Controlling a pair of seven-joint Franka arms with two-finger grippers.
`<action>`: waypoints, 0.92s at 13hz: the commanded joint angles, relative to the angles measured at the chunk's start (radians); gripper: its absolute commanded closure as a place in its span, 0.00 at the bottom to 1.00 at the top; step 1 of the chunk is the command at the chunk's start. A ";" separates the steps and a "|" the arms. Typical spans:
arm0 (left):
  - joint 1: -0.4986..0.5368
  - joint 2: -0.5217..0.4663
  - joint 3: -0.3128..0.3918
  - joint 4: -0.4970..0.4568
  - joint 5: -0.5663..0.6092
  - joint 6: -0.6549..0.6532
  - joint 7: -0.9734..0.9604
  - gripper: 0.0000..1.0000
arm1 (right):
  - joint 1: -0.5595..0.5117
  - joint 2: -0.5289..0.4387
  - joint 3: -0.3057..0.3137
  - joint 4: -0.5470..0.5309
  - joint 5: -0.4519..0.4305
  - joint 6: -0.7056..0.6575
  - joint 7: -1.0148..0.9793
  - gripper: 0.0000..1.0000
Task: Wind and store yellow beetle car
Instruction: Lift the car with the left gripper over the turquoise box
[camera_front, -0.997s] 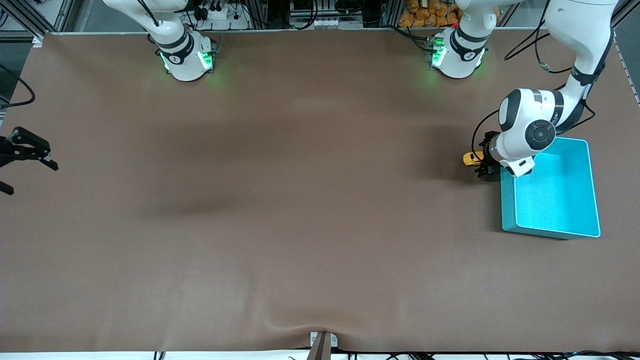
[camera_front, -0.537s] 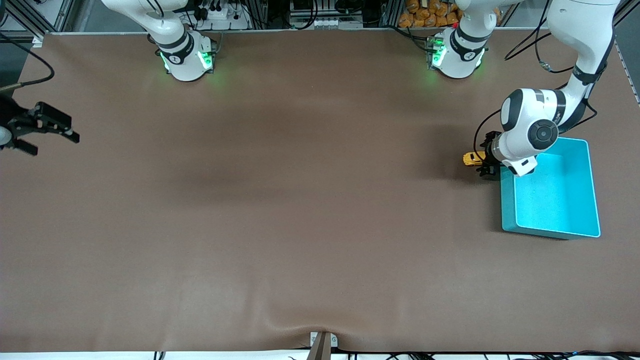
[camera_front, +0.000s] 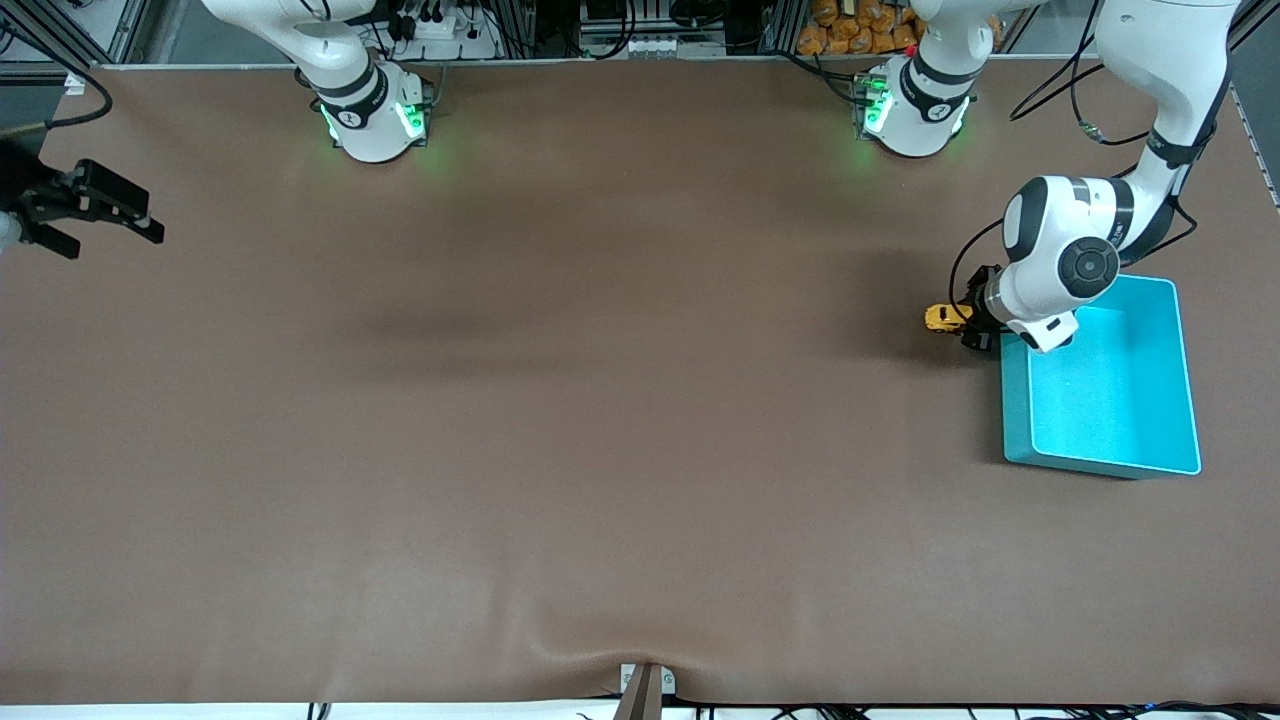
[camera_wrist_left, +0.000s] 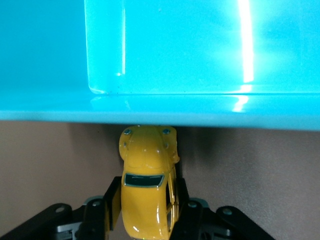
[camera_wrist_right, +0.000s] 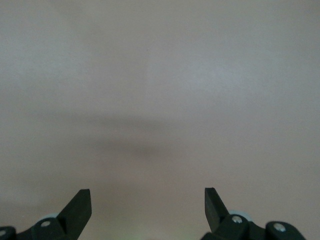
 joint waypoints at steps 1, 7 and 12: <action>0.000 -0.022 -0.006 -0.002 0.030 0.009 -0.027 1.00 | 0.022 -0.032 0.027 -0.022 -0.053 -0.008 0.049 0.00; -0.058 -0.085 -0.017 0.115 0.028 -0.177 -0.018 1.00 | 0.012 -0.009 0.021 -0.016 -0.047 -0.008 0.038 0.00; -0.074 -0.099 -0.026 0.311 0.016 -0.423 0.059 1.00 | 0.012 0.015 -0.008 -0.016 -0.040 0.001 -0.032 0.00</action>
